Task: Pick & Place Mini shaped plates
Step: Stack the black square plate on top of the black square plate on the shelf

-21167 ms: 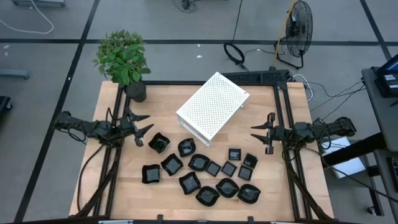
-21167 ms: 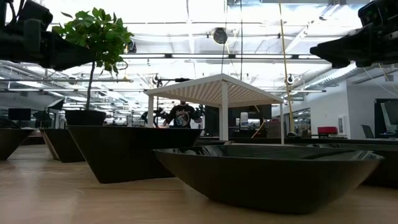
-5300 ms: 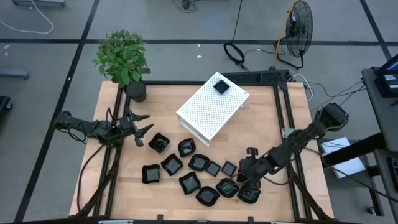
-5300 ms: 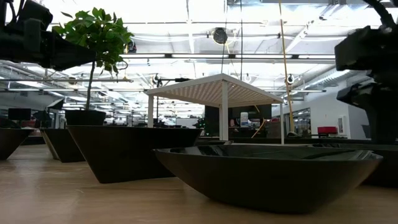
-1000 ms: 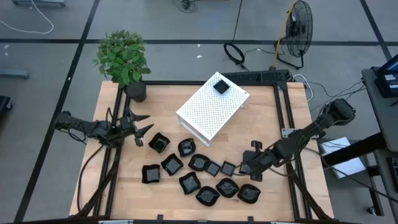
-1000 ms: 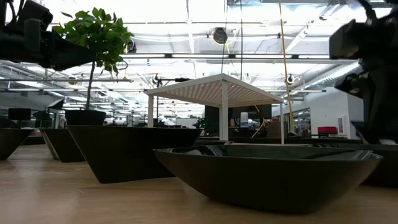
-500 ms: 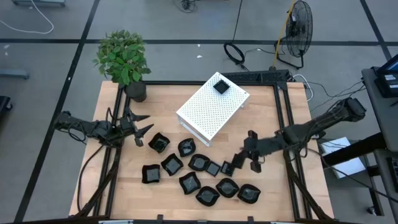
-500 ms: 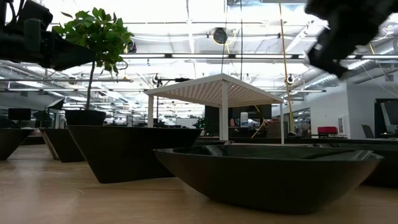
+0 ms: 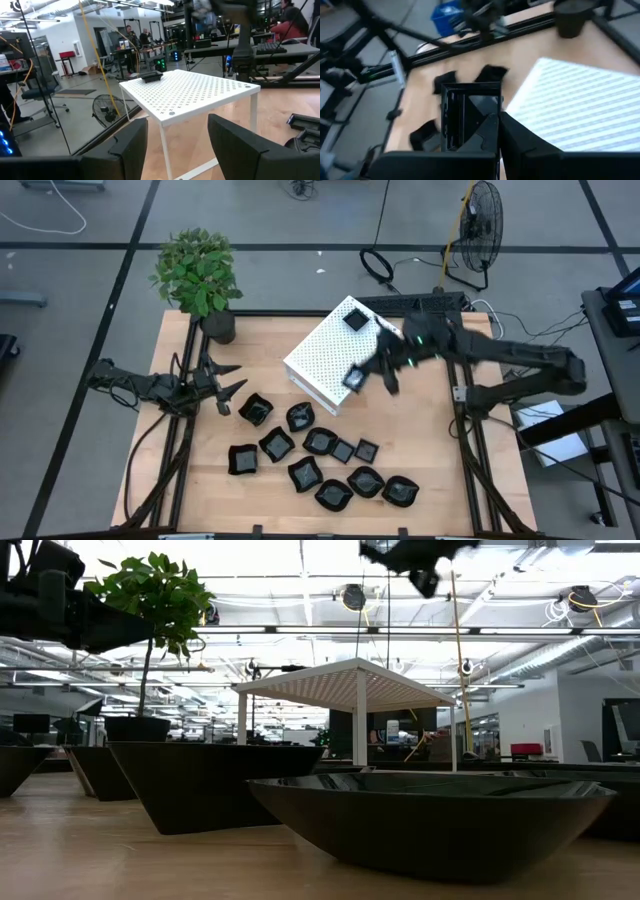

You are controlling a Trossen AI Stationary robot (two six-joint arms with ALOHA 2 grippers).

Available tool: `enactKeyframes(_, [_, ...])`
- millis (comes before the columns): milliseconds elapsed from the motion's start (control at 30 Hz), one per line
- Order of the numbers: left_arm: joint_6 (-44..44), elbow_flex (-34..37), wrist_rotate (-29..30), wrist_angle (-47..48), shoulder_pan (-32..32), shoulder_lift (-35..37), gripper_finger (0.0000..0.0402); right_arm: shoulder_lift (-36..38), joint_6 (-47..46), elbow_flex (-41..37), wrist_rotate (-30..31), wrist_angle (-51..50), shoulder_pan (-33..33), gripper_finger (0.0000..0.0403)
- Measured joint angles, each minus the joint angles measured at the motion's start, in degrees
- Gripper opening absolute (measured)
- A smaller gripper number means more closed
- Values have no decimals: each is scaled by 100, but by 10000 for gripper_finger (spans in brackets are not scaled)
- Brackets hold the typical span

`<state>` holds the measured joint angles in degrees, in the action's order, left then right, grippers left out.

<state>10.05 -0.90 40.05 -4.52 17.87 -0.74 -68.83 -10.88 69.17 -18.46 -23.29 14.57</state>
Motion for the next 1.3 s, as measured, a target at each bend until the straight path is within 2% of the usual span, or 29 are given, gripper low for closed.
enactKeyframes(167, [1, 1, 0, 4, -1, -1, 212, -1137, 206, 1458, -181, -757, 1022, 0])
enactKeyframes(300, [1, 0, 0, 3, -1, -1, 212, -1885, 190, 2142, -290, -1205, 1786, 0])
enactKeyframes(500, [1, -1, 0, 1, 0, -1, 212, -2454, 123, 2290, -305, -1528, 2674, 0])
enactKeyframes(633, [1, 0, 0, 1, 0, -1, 212, -2653, 128, 2292, -563, -1645, 3073, 0])
enactKeyframes(933, [1, 0, -1, 2, 0, 0, 212, -2762, 832, 2292, -577, -1940, 3196, 0])
enactKeyframes(1300, [1, 0, 0, 3, 0, 0, 212, -2766, 841, 1868, -550, -1645, 3027, 0])
